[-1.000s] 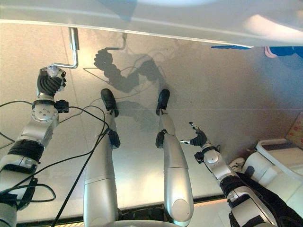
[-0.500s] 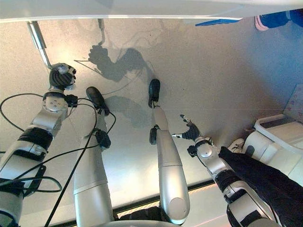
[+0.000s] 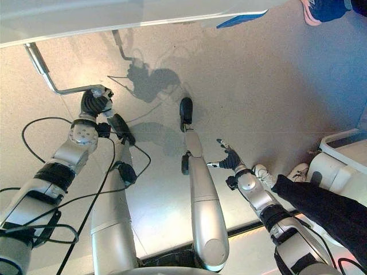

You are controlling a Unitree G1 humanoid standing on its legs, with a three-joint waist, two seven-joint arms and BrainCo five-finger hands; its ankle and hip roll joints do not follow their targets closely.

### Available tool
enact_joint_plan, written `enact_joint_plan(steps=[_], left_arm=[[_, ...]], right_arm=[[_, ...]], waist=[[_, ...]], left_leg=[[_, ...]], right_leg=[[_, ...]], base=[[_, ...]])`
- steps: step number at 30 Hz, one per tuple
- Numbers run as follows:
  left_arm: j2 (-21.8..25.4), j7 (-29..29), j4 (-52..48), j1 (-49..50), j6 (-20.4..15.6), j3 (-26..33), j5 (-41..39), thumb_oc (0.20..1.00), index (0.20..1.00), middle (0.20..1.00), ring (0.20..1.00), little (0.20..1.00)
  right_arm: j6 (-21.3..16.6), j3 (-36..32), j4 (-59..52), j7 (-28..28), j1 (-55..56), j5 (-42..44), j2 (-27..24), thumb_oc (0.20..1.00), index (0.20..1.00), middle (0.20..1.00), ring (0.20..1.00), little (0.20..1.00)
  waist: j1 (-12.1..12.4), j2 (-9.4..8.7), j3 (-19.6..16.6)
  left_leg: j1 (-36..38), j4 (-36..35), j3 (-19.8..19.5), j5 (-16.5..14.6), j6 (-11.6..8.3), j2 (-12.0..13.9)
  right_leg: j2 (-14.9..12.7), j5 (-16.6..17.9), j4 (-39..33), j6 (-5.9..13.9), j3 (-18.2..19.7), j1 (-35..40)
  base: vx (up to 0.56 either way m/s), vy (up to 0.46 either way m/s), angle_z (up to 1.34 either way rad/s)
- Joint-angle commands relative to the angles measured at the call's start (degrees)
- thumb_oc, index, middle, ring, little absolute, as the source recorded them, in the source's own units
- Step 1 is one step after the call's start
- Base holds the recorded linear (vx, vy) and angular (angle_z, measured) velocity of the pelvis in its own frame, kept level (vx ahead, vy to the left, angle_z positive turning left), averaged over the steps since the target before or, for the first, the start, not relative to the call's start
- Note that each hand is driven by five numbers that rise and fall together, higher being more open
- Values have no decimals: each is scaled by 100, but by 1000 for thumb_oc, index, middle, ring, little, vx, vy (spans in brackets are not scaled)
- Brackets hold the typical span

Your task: Raise the hospital bed

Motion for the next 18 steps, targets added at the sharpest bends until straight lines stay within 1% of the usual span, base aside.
enact_joint_plan(steps=[1,3,4,5,6,11,12,14,18], left_arm=[[-325,-617,-1510,-143,-643,-241,207,200,200,200,200,200],[-324,-617,-1512,-141,-642,-239,207,200,200,200,200,200],[-208,-750,-1955,205,-709,-109,72,200,200,200,200,200],[-153,-811,-2166,359,-744,-43,23,200,200,200,200,200],[35,-937,-2690,739,-840,129,-115,200,200,200,200,200],[48,-942,-2739,787,-816,161,-115,200,200,200,200,200],[601,-1228,-3828,1789,-950,691,-504,200,200,200,200,200],[800,-1309,-4057,2126,-956,883,-524,200,200,200,200,200],[807,-1312,-4076,2152,-948,904,-525,200,200,200,200,200]], right_arm=[[61,-85,24,-48,359,-118,-277,1000,1000,1000,1000,1000],[61,-84,23,-48,360,-118,-277,1000,1000,1000,1000,1000],[59,-216,101,-24,507,-175,-303,1000,1000,1000,1000,1000],[61,-264,154,-30,552,-185,-311,1000,1000,1000,1000,1000],[50,-380,212,-11,672,-182,-334,1000,1000,1000,1000,1000],[49,-366,209,-10,677,-183,-334,1000,1000,1000,1000,1000],[40,-579,325,51,1024,-190,-310,1000,1000,1000,1000,1000],[42,-639,384,73,1103,-189,-292,1000,1000,1000,1000,1000],[40,-627,386,72,1100,-189,-288,1000,1000,1000,1000,1000]], waist=[[132,170,-44],[131,170,-44],[190,271,-44],[230,308,-44],[322,417,-44],[307,417,-44],[546,561,-44],[607,577,-44],[598,571,-44]], left_leg=[[398,-4,-361,-82,-381,-7],[399,-4,-362,-82,-381,-7],[437,-3,-377,-91,-374,-19],[441,4,-382,-89,-381,-32],[461,17,-387,-105,-373,-71],[470,20,-395,-109,-373,-71],[529,-12,-382,-174,-358,-168],[525,-25,-383,-168,-343,-211],[530,-26,-384,-169,-343,-212]], right_leg=[[118,-499,641,554,-297,95],[118,-499,640,554,-298,96],[104,-536,709,544,-310,122],[90,-547,717,540,-321,141],[51,-557,747,541,-335,168],[50,-560,746,541,-343,183],[-66,-508,659,588,-415,312],[-109,-465,620,600,-436,348],[-109,-465,617,600,-437,355]], base=[[-11,-50,-1],[-3,-17,-1],[0,0,0],[-9,-5,4],[-3,11,5],[1,22,5],[1,117,6],[-2,90,10],[0,5,11]])
